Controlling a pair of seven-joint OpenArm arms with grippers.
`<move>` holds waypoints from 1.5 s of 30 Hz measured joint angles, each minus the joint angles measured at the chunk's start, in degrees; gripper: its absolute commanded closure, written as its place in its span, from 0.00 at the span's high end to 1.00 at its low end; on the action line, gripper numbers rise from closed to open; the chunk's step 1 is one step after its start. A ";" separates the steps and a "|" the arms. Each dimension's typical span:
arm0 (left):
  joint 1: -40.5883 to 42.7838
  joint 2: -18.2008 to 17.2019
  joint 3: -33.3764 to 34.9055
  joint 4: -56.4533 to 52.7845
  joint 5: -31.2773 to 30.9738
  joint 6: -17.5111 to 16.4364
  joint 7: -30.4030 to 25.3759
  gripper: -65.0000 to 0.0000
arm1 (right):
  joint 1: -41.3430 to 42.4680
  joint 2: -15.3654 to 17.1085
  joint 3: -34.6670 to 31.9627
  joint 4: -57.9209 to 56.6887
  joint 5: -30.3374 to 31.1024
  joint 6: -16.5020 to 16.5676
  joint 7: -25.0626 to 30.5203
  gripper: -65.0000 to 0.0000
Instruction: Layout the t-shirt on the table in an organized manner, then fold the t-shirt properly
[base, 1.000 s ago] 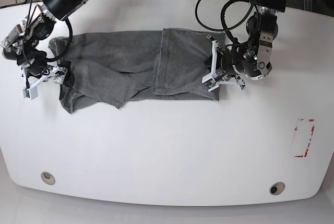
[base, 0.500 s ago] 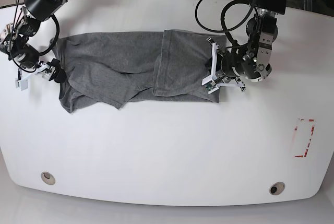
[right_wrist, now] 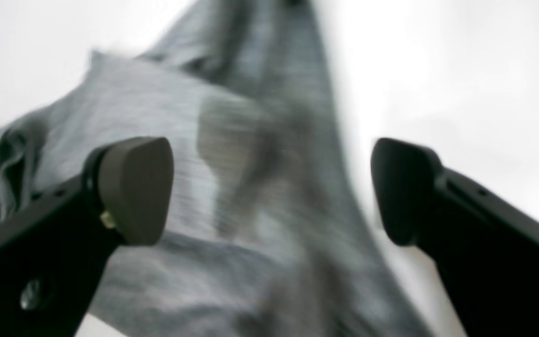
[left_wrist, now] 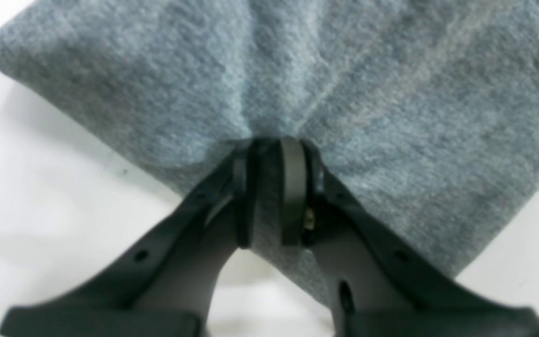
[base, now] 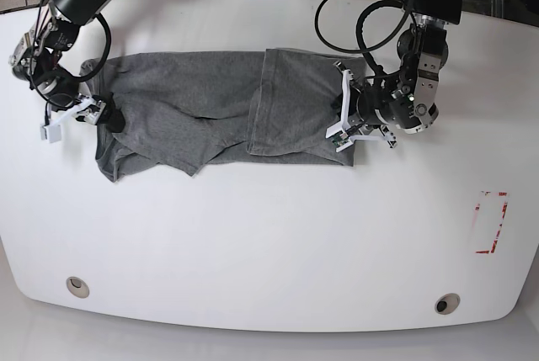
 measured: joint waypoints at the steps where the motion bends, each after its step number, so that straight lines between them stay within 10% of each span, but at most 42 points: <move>1: 0.00 0.02 0.00 0.00 0.02 0.00 0.00 0.11 | 0.20 -0.39 -0.81 0.35 -0.09 0.00 -0.02 1.00; 12: -0.13 -0.09 0.00 0.00 0.33 0.00 0.09 0.11 | -0.66 -3.56 -5.66 2.78 -0.20 -0.02 1.38 0.58; 20: -0.15 -0.11 0.00 0.00 0.33 0.00 0.22 0.11 | -1.16 -3.74 -6.71 2.60 -1.55 -0.26 0.96 0.00; 45: -7.39 9.20 11.17 -10.08 7.52 0.87 -4.50 0.11 | -6.93 -2.93 -11.37 38.60 -3.48 -0.72 -8.07 0.00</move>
